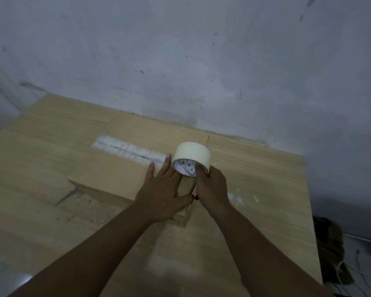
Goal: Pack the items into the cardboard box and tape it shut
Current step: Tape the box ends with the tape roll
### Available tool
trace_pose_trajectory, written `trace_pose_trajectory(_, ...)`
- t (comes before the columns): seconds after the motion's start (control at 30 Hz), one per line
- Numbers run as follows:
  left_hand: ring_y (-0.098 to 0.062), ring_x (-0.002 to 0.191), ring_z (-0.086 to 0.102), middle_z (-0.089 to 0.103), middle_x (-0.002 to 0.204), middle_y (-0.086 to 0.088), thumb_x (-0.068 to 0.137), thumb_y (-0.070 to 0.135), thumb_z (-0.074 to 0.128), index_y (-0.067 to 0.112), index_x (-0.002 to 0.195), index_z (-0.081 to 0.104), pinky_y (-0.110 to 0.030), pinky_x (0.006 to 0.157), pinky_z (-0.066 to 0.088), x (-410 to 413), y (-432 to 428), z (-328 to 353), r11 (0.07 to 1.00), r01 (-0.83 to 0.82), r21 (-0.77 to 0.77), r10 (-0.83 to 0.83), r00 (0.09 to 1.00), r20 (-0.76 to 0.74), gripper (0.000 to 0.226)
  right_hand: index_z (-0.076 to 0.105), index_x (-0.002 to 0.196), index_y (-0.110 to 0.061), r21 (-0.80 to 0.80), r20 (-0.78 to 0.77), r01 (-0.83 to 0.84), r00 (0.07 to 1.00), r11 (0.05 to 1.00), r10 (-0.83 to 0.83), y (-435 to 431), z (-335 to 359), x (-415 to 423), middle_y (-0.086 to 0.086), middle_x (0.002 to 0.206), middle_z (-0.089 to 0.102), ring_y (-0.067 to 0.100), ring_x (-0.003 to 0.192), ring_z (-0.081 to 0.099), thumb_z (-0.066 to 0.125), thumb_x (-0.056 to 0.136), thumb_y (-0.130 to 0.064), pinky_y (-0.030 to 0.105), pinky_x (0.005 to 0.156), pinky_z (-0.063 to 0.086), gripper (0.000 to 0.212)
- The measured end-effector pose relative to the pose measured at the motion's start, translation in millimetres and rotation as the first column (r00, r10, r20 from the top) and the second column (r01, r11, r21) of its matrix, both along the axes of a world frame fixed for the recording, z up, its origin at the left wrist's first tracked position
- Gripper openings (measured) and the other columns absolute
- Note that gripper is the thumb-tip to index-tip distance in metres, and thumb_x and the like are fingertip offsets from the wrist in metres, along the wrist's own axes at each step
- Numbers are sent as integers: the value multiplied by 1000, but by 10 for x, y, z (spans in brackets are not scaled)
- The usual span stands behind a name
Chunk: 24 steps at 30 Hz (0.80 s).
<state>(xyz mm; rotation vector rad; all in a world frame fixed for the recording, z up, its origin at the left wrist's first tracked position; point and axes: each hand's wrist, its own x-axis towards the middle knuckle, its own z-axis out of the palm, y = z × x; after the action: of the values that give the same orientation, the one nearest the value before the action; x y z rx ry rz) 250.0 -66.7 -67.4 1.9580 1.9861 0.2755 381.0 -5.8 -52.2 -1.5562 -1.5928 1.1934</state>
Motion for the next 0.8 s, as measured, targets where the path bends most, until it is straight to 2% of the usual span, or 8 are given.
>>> trace_pose_trajectory(0.07, -10, 147, -20, -7, 161, 17, 77, 65, 34, 42, 152, -6, -53, 119, -4, 3, 1, -3, 1000, 14, 11, -14, 1000, 1, 88, 66, 87, -7, 5, -33, 36, 999, 999, -36, -17, -6, 0, 3, 73, 60, 23, 73, 60, 50, 95, -22, 30, 57, 45, 24)
trace_pose_trajectory(0.13, -9, 148, -17, -6, 160, 18, 77, 64, 32, 43, 152, -4, -51, 119, -5, 13, 2, 10, 999, 33, 21, -33, 999, 5, 86, 69, 94, -2, 23, -62, 101, 993, 995, -99, -32, -39, 9, 7, 82, 64, 22, 79, 60, 51, 95, -17, 24, 62, 38, 23)
trace_pose_trajectory(0.27, -10, 147, -20, -11, 156, 22, 78, 62, 29, 43, 152, -3, -49, 119, -7, 28, 5, 10, 999, 42, 18, -42, 999, 24, 83, 69, 94, -2, 88, -68, 146, 988, 985, -140, -70, -78, 37, 8, 83, 65, 18, 77, 59, 54, 93, -13, 22, 57, 35, 19)
trace_pose_trajectory(0.43, -9, 148, -14, 2, 161, 16, 70, 75, 31, 41, 153, 6, -52, 119, -6, -3, 65, 27, 999, 30, 33, -31, 999, 22, 92, 70, 95, 0, 107, -21, 114, 993, 988, -112, -11, -135, 55, 15, 87, 69, 26, 79, 62, 54, 93, -19, 24, 64, 36, 25)
trace_pose_trajectory(0.57, -15, 148, -17, -7, 160, 14, 72, 80, 21, 45, 148, -9, -57, 117, -10, -4, 182, -4, 997, 76, 27, -73, 993, -97, 88, 69, 82, -2, 14, -21, 56, 998, 998, -56, 39, -139, 39, 11, 72, 64, 25, 69, 61, 53, 94, -30, 27, 53, 39, 34)
trace_pose_trajectory(0.63, -15, 147, -21, -12, 160, 14, 74, 77, 17, 45, 149, -12, -56, 116, -14, 11, 203, -18, 997, 71, 4, -71, 992, -104, 87, 66, 77, -4, -32, -3, 42, 999, 999, -42, 55, -155, 3, 9, 65, 60, 24, 64, 61, 51, 95, -40, 27, 50, 41, 43)
trace_pose_trajectory(0.73, -16, 146, -25, -15, 159, 13, 75, 74, 13, 43, 150, -12, -54, 116, -14, 25, 190, -22, 997, 74, 0, -74, 992, -100, 85, 66, 85, -3, -51, 31, 53, 998, 997, -51, 81, -162, -4, 5, 67, 58, 16, 59, 57, 49, 95, -43, 23, 45, 39, 45)
trace_pose_trajectory(0.8, -18, 146, -23, -13, 160, 10, 78, 70, 16, 41, 151, -9, -55, 117, -10, 24, 187, -52, 997, 79, 21, -76, 991, -106, 82, 65, 88, 0, -63, 34, 37, 999, 997, -35, 111, -161, 22, 11, 69, 60, 24, 60, 60, 47, 96, -44, 29, 49, 46, 48)
